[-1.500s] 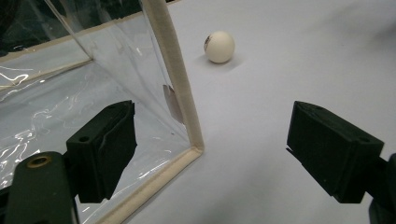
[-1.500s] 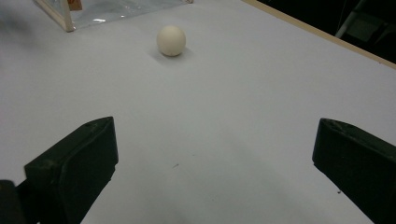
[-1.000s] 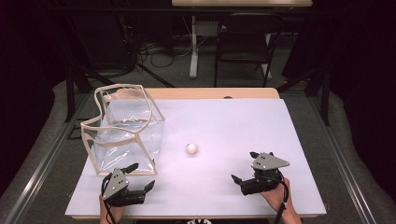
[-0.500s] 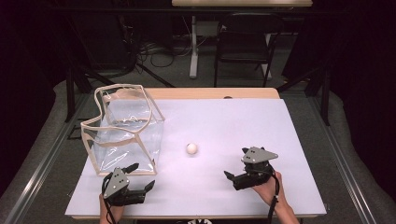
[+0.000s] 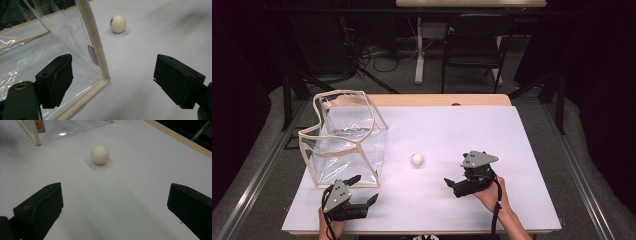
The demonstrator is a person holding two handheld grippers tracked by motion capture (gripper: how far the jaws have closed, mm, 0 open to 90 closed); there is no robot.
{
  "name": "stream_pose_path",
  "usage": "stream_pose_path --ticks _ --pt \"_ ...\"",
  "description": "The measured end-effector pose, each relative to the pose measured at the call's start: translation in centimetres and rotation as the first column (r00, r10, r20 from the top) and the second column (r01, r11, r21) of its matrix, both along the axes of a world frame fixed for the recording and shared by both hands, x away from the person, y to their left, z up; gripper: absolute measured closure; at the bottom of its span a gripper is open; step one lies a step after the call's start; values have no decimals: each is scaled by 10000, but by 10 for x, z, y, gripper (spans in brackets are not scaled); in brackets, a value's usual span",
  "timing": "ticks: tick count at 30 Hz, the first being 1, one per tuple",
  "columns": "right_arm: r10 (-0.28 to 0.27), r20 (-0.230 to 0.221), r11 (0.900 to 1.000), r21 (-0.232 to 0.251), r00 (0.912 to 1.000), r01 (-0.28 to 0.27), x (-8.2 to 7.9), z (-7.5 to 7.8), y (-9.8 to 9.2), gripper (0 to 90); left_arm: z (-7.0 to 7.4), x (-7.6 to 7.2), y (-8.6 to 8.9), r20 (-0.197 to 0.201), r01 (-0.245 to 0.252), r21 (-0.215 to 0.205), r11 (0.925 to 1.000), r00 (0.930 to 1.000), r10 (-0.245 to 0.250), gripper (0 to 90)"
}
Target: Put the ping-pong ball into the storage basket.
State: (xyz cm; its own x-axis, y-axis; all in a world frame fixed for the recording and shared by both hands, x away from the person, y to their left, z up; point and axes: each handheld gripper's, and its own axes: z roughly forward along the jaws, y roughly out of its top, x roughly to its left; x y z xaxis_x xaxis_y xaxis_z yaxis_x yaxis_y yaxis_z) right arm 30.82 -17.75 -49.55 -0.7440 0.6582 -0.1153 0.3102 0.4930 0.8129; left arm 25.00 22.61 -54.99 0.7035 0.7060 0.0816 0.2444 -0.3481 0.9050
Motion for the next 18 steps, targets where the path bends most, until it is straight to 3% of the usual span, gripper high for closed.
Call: stream_pose_path --ticks 18 --pt "289 -184 9995 -101 9994 -291 19 -5 23 1 0 -1 -2 -31 89 115 9999 10000 -89 159"
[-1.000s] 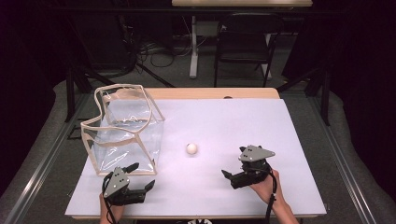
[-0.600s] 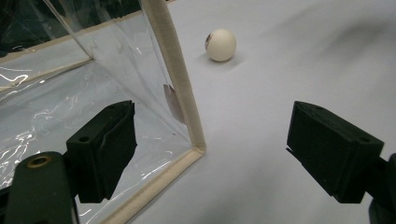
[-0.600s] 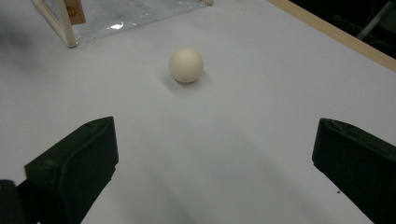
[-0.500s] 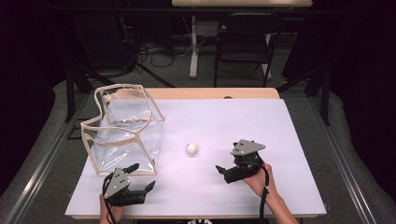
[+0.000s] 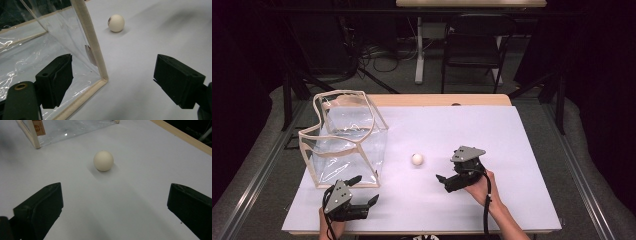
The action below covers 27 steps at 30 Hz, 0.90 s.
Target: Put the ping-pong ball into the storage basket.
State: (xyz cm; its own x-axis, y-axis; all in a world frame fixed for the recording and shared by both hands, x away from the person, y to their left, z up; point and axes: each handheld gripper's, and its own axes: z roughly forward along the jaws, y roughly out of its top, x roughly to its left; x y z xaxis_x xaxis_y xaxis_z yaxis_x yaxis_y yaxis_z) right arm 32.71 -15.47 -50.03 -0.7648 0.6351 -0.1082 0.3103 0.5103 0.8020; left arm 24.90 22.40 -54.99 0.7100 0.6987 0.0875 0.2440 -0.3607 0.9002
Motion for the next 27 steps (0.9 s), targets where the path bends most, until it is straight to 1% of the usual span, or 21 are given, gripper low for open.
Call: stream_pose_path --ticks 9,13,20,27 --pt "159 -161 9999 41 9997 -158 8 -5 14 1 0 0 -1 -7 84 2 10000 10000 -84 159" --pt "214 -254 9998 33 9994 -213 14 -8 20 1 0 0 -1 8 57 16 10000 10000 -57 159" --pt "262 -280 9997 19 9993 -261 21 -8 27 1 0 0 -1 -25 57 35 10000 10000 -57 159" --pt "323 -366 9994 -83 9988 -326 26 -13 37 0 -1 1 -2 -40 70 16 10000 10000 -70 159"
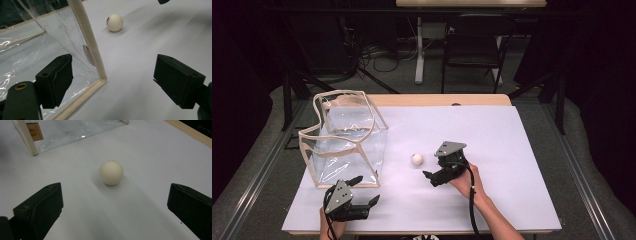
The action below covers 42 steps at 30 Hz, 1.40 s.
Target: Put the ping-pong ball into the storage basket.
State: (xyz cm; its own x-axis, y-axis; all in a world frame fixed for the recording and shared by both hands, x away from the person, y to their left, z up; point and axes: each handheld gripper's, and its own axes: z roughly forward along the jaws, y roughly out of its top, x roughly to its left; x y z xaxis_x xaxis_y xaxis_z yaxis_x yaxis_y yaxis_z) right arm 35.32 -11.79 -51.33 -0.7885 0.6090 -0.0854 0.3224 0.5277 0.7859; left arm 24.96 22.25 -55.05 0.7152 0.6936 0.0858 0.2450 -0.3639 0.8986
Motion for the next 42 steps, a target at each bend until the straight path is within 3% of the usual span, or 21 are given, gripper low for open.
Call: stream_pose_path --ticks 28,42 --pt "-71 -159 9999 71 9998 72 26 -16 26 0 -1 1 -1 -79 -10 60 10000 10000 11 159" --pt "7 -587 10000 -69 9983 -11 36 -27 44 5 -1 1 -1 -61 37 124 9999 10000 -36 159"
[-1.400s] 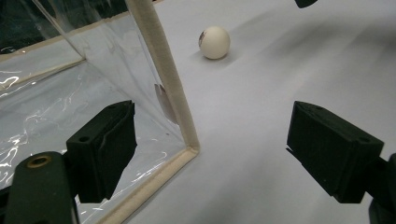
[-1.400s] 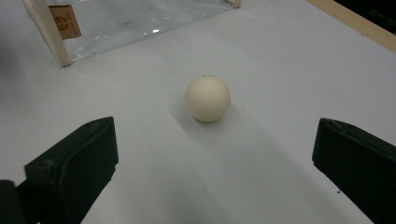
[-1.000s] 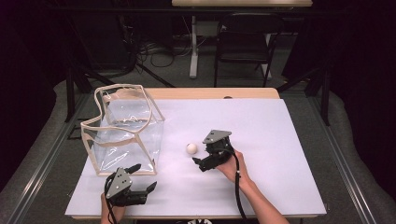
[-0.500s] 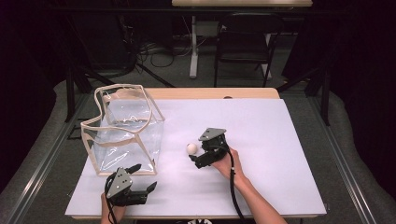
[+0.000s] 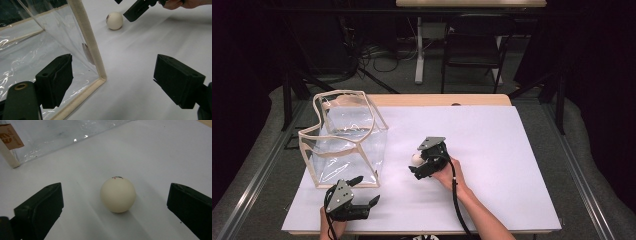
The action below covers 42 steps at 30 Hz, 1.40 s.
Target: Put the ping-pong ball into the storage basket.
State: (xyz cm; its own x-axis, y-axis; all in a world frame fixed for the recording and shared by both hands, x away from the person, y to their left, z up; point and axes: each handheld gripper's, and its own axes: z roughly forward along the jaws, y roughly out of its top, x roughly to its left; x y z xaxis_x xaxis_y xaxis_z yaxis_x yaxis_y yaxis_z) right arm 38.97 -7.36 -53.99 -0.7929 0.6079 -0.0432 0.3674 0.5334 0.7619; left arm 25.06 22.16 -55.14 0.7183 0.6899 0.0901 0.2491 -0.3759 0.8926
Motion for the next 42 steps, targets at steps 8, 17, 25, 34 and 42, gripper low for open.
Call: stream_pose_path --ticks 8,17,25,34,42 --pt "38 -74 9999 -156 10000 -39 3 -5 3 158 0 0 0 -3 20 26 10000 10000 -20 159" --pt "-129 -140 9981 -610 9998 120 4 -10 9 328 0 0 -1 -8 71 68 10000 10000 -71 159" --pt "-145 69 9965 -817 9999 150 3 -11 12 417 0 0 -2 -12 94 86 9999 10000 -94 159" --pt "-369 1 9931 -1116 9993 366 5 -14 12 501 0 0 -2 -34 94 109 9999 10000 -94 160" --pt "-398 -60 9951 -904 9992 391 4 -11 9 507 0 0 -2 -6 73 55 10000 10000 -73 159"
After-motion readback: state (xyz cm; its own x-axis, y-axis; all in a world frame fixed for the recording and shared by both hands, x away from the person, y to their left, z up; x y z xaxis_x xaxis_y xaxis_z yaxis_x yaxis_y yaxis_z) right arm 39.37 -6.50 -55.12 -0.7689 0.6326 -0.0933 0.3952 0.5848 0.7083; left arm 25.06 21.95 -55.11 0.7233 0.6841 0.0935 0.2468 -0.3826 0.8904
